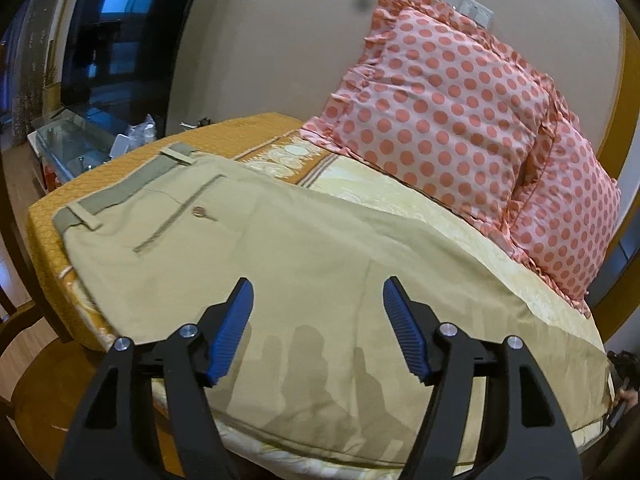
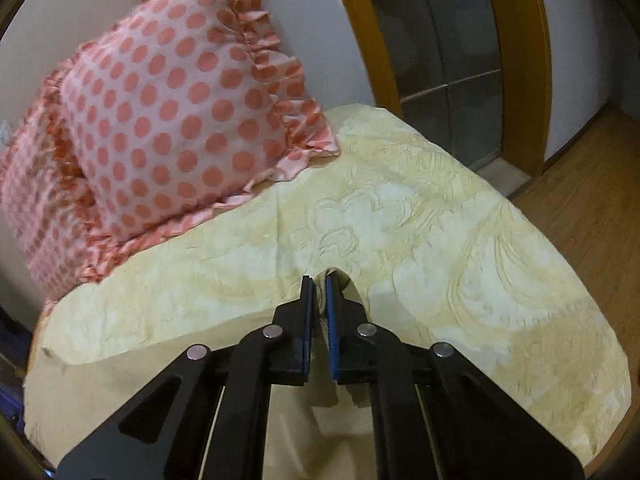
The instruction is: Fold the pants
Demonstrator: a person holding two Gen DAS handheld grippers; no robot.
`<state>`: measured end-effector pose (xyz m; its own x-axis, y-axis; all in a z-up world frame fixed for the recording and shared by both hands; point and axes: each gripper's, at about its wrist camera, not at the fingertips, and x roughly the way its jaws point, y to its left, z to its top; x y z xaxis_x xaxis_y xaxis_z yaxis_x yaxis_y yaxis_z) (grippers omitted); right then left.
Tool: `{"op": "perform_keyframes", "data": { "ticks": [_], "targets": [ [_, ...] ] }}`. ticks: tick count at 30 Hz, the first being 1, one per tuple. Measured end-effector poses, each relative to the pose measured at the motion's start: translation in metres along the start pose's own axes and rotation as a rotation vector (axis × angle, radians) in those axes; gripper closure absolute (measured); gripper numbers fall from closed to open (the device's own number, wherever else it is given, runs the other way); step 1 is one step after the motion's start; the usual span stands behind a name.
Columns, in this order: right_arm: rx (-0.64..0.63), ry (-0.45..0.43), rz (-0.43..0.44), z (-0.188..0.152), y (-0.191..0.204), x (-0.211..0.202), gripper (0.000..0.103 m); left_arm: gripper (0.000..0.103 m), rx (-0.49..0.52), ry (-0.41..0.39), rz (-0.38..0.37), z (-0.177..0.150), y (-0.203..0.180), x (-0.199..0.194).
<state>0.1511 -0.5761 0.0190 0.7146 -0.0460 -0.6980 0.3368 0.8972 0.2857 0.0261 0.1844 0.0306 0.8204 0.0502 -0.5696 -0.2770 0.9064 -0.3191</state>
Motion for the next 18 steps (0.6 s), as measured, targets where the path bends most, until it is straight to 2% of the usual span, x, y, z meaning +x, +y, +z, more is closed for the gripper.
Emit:
{"op": "perform_keyframes", "data": {
  "ticks": [1, 2, 3, 4, 5, 6, 9, 10, 14, 17, 18],
  "targets": [
    [-0.003, 0.039, -0.038, -0.003, 0.001, 0.007, 0.095, 0.036, 0.006, 0.004, -0.001, -0.001, -0.002, 0.002],
    [0.005, 0.034, -0.051, -0.005, 0.0, 0.003, 0.093, 0.036, 0.013, 0.009, -0.004, -0.003, -0.002, 0.003],
    [0.021, 0.007, -0.058, -0.008, -0.001, -0.006, 0.081, 0.036, 0.022, 0.01, -0.006, -0.005, -0.002, 0.003],
    [0.048, -0.049, -0.054, -0.015, -0.004, -0.027, 0.075, 0.035, 0.028, 0.008, -0.006, -0.006, -0.002, 0.003],
    [0.073, -0.099, -0.048, -0.023, -0.006, -0.046, 0.058, 0.034, 0.035, 0.003, -0.007, -0.007, -0.001, 0.002],
    [0.11, -0.161, -0.039, -0.037, -0.012, -0.071, 0.056, 0.032, 0.039, -0.005, -0.009, -0.008, 0.001, 0.001],
    [0.212, -0.204, -0.021, -0.072, -0.026, -0.109, 0.056, 0.031, 0.041, -0.02, -0.03, -0.011, 0.004, 0.0],
    [0.25, -0.212, -0.04, -0.089, -0.032, -0.121, 0.056, 0.031, 0.041, -0.02, -0.039, -0.011, 0.005, 0.001],
    [0.383, -0.192, -0.082, -0.128, -0.057, -0.128, 0.056, 0.031, 0.063, -0.006, -0.067, -0.014, 0.004, 0.006],
    [0.411, -0.189, -0.027, -0.139, -0.061, -0.12, 0.059, 0.031, 0.072, -0.002, -0.08, -0.016, 0.004, 0.005],
    [0.409, -0.177, 0.025, -0.14, -0.057, -0.116, 0.061, 0.03, 0.068, -0.003, -0.083, -0.017, 0.006, 0.004]
  ]
}}
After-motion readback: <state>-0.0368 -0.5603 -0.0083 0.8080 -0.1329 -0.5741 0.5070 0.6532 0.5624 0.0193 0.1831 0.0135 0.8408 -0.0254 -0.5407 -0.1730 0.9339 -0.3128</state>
